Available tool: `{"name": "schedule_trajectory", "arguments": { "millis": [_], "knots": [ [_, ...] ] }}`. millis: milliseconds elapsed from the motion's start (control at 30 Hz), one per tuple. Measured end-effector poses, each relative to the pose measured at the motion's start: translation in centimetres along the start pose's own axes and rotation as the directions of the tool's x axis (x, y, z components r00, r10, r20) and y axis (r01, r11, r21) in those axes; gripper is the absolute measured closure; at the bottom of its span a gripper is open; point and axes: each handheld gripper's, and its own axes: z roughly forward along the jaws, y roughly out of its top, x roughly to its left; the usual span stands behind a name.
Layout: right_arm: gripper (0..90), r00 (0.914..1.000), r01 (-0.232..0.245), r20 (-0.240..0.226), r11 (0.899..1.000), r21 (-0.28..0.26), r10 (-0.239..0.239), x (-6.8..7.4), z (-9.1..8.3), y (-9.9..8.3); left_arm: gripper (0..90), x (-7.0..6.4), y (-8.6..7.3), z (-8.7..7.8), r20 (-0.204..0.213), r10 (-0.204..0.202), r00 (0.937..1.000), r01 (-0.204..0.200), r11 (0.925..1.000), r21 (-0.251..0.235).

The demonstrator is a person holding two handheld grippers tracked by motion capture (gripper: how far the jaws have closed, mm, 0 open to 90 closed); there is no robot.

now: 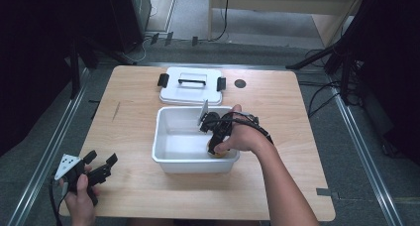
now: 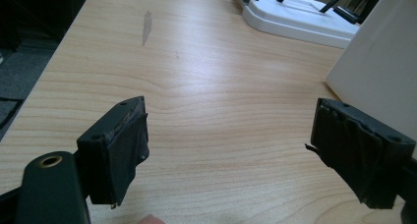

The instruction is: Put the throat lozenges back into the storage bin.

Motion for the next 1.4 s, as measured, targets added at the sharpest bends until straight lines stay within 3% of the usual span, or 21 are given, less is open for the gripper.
{"name": "schedule_trajectory", "arguments": {
  "millis": [100, 233, 400, 533, 933, 967, 1100, 1200, 1400],
  "knots": [
    [38.6, 0.9995, -0.019, 0.026, 1.0, -0.023, 0.02, -0.3, -0.3, -0.1, 16.4, 0.0, 0.0, 0.0, 0.002, 0.002, 1.0, -0.002, 1.0, 0.001],
    [55.5, 0.9962, -0.079, -0.044, 0.993, -0.09, 0.075, -0.9, -1.3, -0.2, 16.3, 0.0, 0.0, 0.0, 0.001, -0.002, 1.0, 0.002, 1.0, 0.0],
    [71.7, 0.9938, -0.087, -0.08, 0.987, -0.138, 0.077, -1.0, -2.7, -0.5, 16.4, 0.0, 0.0, 0.0, 0.002, -0.002, 1.0, 0.002, 1.0, 0.0],
    [78.2, 0.9937, -0.089, -0.082, 0.983, -0.164, 0.076, -1.1, -4.0, -1.0, 16.4, 0.1, 0.0, 0.0, 0.002, -0.003, 1.0, 0.003, 1.0, 0.0],
    [75.3, 0.9852, -0.163, -0.09, 0.959, -0.231, 0.146, -2.5, -8.2, -4.0, 16.4, 0.0, 0.0, 0.1, 0.003, -0.002, 1.0, 0.002, 1.0, -0.001],
    [74.1, 0.9827, -0.179, -0.088, 0.955, -0.238, 0.162, -3.2, -8.7, -5.1, 16.3, 0.0, 0.0, 0.0, 0.003, -0.002, 1.0, 0.002, 1.0, 0.0],
    [67.6, 0.9773, -0.209, -0.084, 0.951, -0.227, 0.194, -3.9, -8.9, -6.5, 16.4, 0.0, 0.0, 0.1, 0.002, -0.001, 1.0, 0.001, 1.0, -0.001],
    [55.5, 0.9732, -0.23, -0.067, 0.947, -0.226, 0.22, -4.4, -8.7, -7.7, 16.4, 0.0, 0.0, 0.1, 0.002, -0.001, 1.0, 0.001, 1.0, -0.001],
    [43.4, 0.9544, -0.298, -0.064, 0.925, -0.235, 0.292, -5.0, -7.8, -10.0, 16.4, 0.0, 0.0, 0.0, 0.002, 0.003, 1.0, -0.003, 1.0, 0.001]
  ]
}}
